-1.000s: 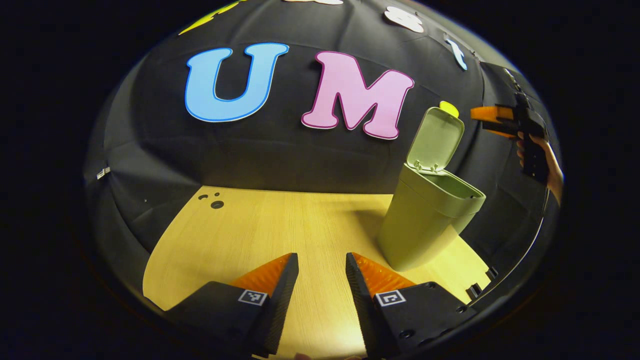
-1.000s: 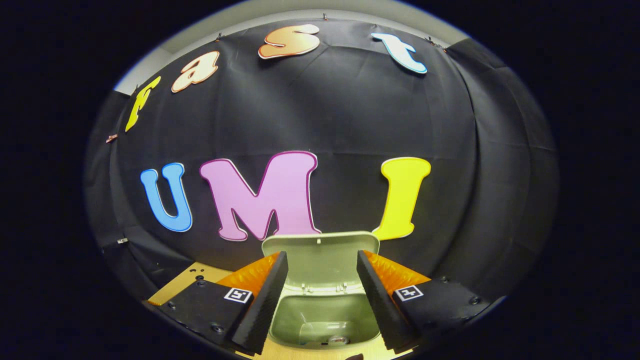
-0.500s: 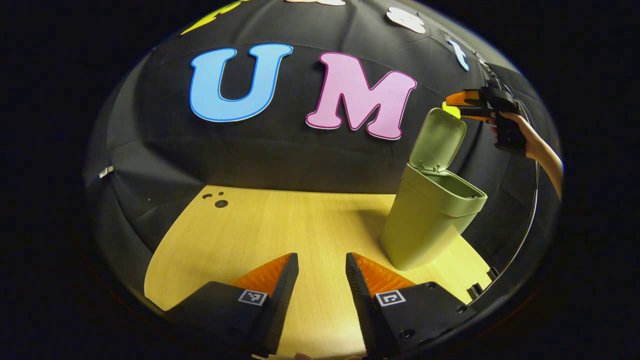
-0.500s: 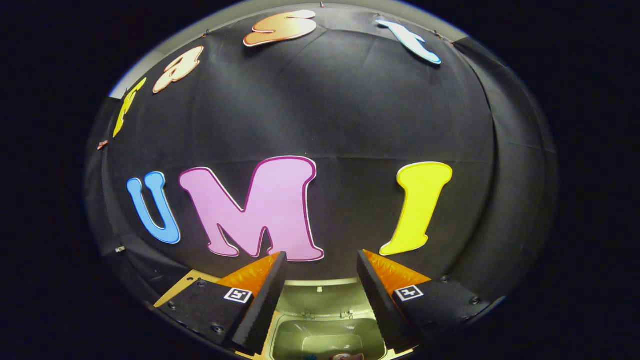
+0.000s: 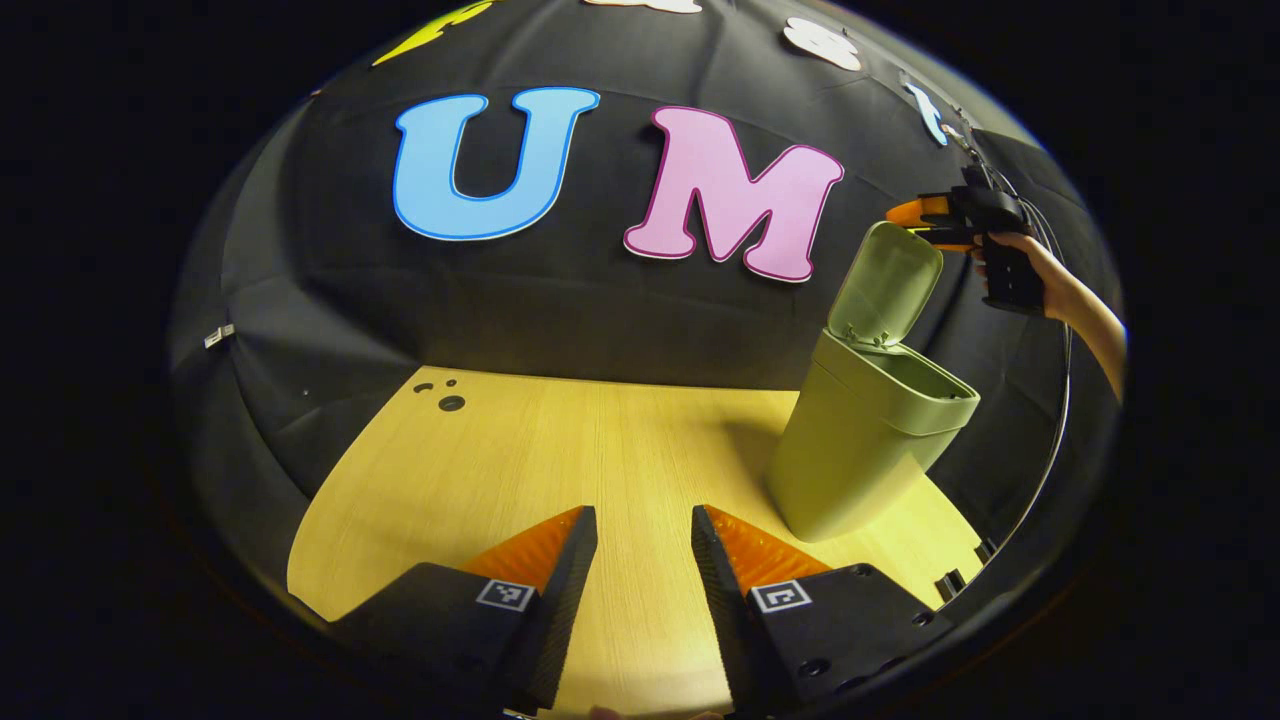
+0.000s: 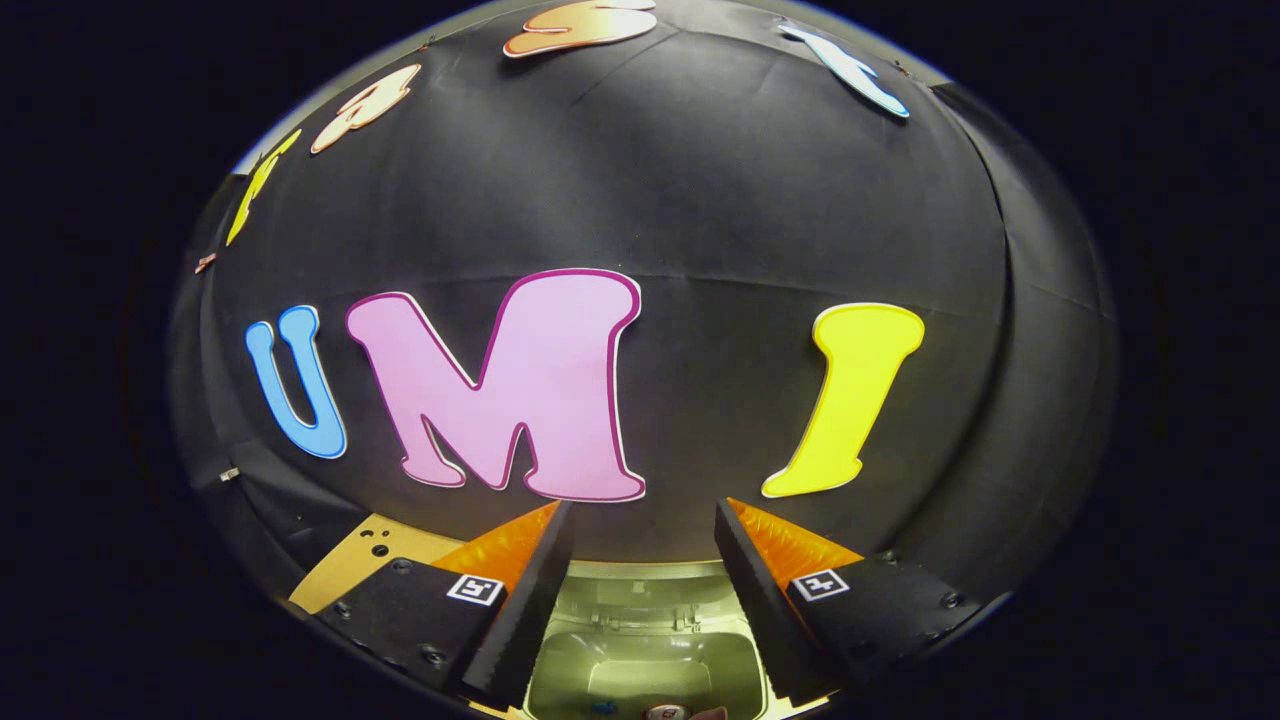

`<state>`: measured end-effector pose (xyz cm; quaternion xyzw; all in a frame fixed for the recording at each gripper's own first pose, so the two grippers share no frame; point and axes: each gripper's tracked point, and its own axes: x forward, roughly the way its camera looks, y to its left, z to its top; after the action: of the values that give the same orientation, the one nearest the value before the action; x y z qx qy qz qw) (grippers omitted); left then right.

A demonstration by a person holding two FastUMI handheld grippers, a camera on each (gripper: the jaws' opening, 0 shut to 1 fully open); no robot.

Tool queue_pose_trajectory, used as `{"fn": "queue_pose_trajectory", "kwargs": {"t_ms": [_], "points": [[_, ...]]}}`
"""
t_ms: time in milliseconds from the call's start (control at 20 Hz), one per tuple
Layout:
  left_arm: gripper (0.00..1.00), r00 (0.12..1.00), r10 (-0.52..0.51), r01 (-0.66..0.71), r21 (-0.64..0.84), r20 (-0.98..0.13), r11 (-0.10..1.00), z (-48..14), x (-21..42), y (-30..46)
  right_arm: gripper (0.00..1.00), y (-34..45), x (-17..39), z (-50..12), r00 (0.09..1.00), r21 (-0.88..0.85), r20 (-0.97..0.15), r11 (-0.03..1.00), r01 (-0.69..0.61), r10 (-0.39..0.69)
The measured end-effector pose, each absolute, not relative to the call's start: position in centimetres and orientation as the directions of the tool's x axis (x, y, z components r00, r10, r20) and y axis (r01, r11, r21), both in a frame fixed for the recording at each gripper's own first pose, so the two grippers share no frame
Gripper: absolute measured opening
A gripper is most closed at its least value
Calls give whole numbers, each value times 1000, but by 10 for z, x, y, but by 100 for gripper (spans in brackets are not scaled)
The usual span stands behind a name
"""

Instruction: Press the lid of the desktop garbage bin to open it, pick up the crumpled paper on the desktop and throw it into the bin, then pick up the pop can on the desktop and drop it into the bin, and finally close the garbage bin lid.

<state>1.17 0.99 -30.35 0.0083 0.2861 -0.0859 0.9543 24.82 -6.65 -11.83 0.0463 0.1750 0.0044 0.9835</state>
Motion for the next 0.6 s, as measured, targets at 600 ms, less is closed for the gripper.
{"fn": "queue_pose_trajectory", "kwargs": {"t_ms": [600], "points": [[64, 818, -189, 204, -32, -544, 978, -303, 12, -2, 89, -51, 164, -186, 907, 85, -416, 996, -26, 60]]}}
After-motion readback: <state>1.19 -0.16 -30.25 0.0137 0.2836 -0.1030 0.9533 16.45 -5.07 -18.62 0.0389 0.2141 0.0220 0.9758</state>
